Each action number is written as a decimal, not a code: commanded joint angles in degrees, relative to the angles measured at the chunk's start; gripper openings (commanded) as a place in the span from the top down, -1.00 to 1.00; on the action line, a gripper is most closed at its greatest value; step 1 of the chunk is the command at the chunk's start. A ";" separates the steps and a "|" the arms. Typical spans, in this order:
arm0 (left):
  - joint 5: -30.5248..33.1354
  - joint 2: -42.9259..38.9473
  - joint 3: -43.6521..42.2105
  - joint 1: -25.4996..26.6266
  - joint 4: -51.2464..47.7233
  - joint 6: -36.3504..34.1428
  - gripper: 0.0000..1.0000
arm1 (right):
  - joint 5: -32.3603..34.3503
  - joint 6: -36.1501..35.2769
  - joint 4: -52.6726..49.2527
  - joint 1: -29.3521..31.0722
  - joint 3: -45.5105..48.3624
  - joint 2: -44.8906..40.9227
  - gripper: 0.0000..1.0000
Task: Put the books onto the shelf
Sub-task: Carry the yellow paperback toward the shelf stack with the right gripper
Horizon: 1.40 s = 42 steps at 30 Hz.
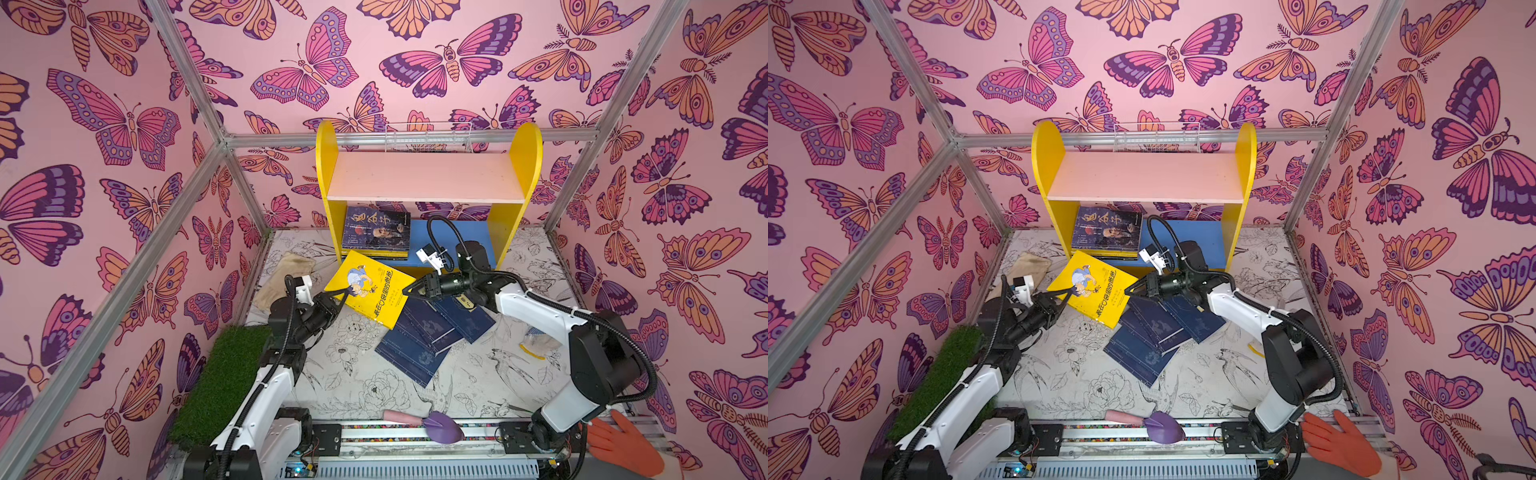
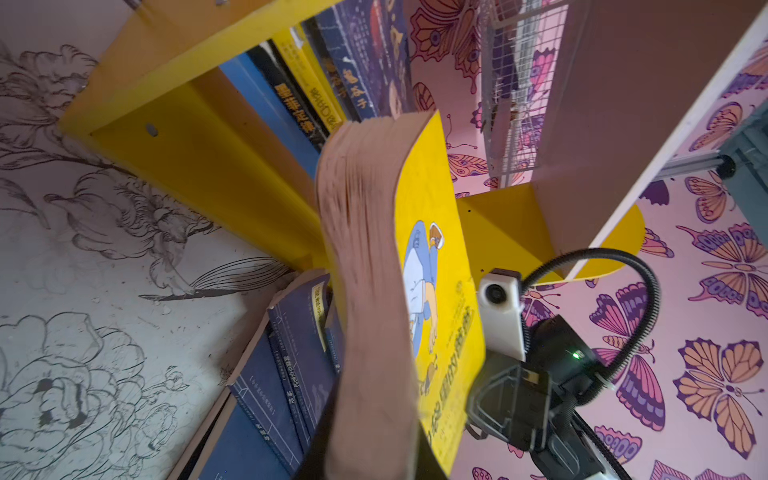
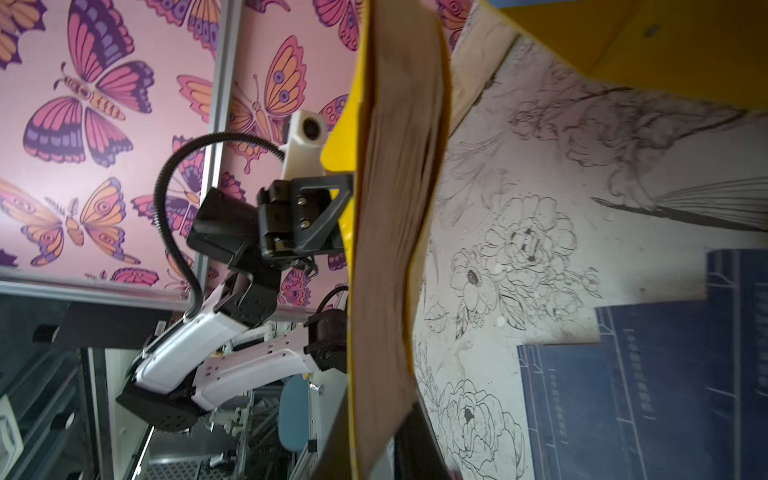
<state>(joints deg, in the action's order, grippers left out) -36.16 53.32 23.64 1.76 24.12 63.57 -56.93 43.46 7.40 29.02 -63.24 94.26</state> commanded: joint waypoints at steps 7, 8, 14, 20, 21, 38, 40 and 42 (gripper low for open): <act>3.17 -0.06 -9.49 0.91 30.51 9.51 1.00 | 1.29 2.75 9.17 -1.74 3.93 -2.11 -0.53; 4.03 0.60 -9.54 1.04 32.90 9.90 1.00 | 0.19 2.90 10.04 -0.91 4.25 -2.10 -0.54; 7.34 5.00 -6.95 1.86 43.73 12.19 1.00 | -2.95 -0.57 7.01 3.06 4.05 -1.09 -0.46; 8.10 7.66 -2.29 3.47 48.15 12.74 1.00 | -3.02 -0.66 7.26 3.15 4.20 -2.05 -0.39; 8.29 7.75 -1.93 3.63 48.51 12.49 1.00 | -3.02 -0.53 7.36 3.15 4.18 -2.13 -0.38; 12.52 10.58 -0.12 8.41 51.28 7.29 1.00 | -3.10 14.18 26.67 5.00 0.73 0.38 0.26; 13.36 11.56 -0.10 9.12 51.53 6.30 1.00 | -1.94 14.06 25.83 5.09 0.14 -0.30 0.41; 14.14 12.36 -0.40 9.76 51.55 5.35 1.00 | -0.92 14.07 25.43 5.09 -0.67 -1.23 0.55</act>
<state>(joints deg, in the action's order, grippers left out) -22.50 65.10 21.74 10.28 69.69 72.07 -58.72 56.90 30.15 33.30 -60.58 94.08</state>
